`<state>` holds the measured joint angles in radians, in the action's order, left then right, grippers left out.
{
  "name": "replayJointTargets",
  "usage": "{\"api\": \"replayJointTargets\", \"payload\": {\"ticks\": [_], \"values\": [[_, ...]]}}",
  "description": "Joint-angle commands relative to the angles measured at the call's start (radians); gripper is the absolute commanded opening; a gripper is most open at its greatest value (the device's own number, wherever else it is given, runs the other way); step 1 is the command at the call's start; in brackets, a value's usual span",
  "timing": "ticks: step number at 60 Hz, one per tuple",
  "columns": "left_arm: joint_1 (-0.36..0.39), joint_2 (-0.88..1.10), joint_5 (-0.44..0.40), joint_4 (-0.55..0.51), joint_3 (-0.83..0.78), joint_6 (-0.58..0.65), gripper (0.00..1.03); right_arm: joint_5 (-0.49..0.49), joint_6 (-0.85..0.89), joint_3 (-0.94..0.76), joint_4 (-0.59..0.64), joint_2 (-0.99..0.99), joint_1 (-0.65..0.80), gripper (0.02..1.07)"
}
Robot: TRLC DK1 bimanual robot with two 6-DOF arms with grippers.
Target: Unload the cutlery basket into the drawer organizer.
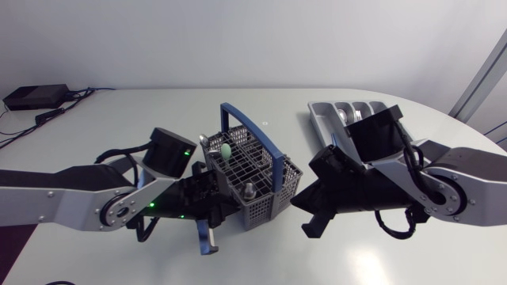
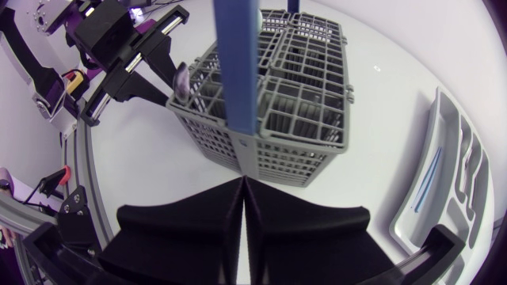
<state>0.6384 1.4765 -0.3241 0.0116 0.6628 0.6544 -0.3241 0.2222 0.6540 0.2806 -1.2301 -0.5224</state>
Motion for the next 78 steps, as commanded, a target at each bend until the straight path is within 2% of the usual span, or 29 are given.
{"api": "replayJointTargets", "payload": {"ticks": [1, 4, 8, 16, 21, 27, 31, 42, 46, 59, 68, 78], "values": [[0.037, 0.028, -0.007, 0.019, 0.041, -0.025, 0.2, 0.007, 0.023, -0.017, 0.0, -0.003, 0.019, 0.08], [0.023, -0.005, -0.007, 0.018, 0.026, -0.021, 0.2, 0.007, 0.034, -0.016, -0.008, -0.017, 0.036, 0.08], [-0.04, -0.073, -0.016, -0.009, 0.009, 0.008, 0.2, 0.003, 0.054, -0.013, -0.02, -0.042, 0.064, 0.08], [-0.307, -0.147, -0.148, -0.091, 0.009, 0.097, 0.2, -0.01, 0.083, -0.004, -0.046, -0.097, 0.102, 0.08], [-0.467, -0.122, -0.208, -0.084, 0.031, 0.142, 0.2, -0.024, 0.089, 0.015, -0.052, -0.135, 0.113, 0.08], [-0.565, 0.013, -0.234, -0.061, 0.112, 0.142, 0.2, -0.024, 0.086, 0.044, -0.067, -0.184, 0.113, 0.08], [-0.58, 0.096, -0.237, -0.045, 0.162, 0.136, 0.2, -0.024, 0.08, 0.064, -0.072, -0.207, 0.114, 0.08], [-0.554, 0.266, -0.24, 0.134, 0.256, 0.017, 0.2, -0.021, 0.059, 0.104, -0.09, -0.238, 0.13, 0.08], [-0.548, 0.331, -0.24, 0.157, 0.316, -0.009, 0.2, -0.02, 0.049, 0.113, -0.093, -0.238, 0.142, 0.08], [-0.522, 0.475, -0.319, 0.133, 0.492, -0.078, 0.2, -0.023, 0.048, 0.087, -0.081, -0.212, 0.153, 0.08], [-0.493, 0.479, -0.394, 0.088, 0.488, -0.062, 0.2, -0.021, 0.039, 0.098, -0.087, -0.232, 0.14, 0.08], [-0.477, 0.45, -0.421, 0.011, 0.448, 0.01, 0.2, -0.021, 0.022, 0.154, -0.092, -0.264, 0.148, 0.08]]}}
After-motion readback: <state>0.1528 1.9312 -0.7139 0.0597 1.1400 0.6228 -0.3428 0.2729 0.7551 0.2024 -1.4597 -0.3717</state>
